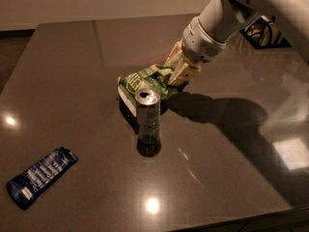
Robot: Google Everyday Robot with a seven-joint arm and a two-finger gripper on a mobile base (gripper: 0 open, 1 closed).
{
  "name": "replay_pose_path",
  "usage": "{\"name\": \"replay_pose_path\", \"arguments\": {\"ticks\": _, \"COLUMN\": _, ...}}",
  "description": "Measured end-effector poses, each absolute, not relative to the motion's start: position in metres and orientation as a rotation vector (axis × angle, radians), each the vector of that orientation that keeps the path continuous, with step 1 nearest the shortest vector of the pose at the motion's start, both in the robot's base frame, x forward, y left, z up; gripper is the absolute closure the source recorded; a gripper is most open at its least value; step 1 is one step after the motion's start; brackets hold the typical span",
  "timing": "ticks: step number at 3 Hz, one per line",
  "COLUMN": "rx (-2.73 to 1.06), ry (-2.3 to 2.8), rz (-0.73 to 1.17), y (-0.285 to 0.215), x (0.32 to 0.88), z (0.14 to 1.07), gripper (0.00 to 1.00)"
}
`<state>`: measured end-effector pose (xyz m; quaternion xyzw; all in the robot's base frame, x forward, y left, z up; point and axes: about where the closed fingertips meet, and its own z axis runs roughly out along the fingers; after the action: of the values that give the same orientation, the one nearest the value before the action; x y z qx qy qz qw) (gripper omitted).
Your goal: Move green jalapeno chip bag near redbull can
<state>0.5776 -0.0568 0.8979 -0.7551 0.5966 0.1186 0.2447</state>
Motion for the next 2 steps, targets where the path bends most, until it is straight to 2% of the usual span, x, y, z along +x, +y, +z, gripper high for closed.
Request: {"name": "replay_pose_path", "arguments": {"ticks": 2, "rx": -2.064, "ry": 1.625, "rz": 0.328, "y": -0.0536, "x": 0.5782, "z": 0.8957, "gripper": 0.15}}
